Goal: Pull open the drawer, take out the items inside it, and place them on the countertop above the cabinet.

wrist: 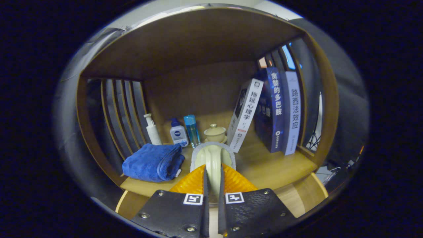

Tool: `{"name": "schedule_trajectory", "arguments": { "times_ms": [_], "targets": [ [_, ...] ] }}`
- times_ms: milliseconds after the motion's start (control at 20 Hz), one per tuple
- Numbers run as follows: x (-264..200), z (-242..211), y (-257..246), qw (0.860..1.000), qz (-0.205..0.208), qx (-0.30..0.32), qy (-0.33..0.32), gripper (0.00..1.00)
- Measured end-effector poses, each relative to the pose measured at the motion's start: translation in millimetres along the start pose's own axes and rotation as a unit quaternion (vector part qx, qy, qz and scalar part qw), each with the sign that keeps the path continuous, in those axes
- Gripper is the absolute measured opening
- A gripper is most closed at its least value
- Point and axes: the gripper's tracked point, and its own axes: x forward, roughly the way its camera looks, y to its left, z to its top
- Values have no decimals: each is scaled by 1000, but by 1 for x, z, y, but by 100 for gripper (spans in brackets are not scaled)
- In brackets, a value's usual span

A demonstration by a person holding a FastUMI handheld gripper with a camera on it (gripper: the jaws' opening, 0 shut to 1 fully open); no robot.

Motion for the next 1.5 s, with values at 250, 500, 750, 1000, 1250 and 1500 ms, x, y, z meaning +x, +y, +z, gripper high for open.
{"name": "schedule_trajectory", "arguments": {
  "times_ms": [250,500,750,1000,1250,1500],
  "targets": [
    [48,-10,5,1000,9,-18,7,13],
    [74,-9,6,999,9,-45,-24,17],
    [82,-3,5,998,-5,-41,-36,17],
    [66,20,7,999,-4,9,-37,47],
    [19,40,6,999,-5,-9,-51,90],
    [-43,47,16,997,2,-40,-68,99]
  ]
}}
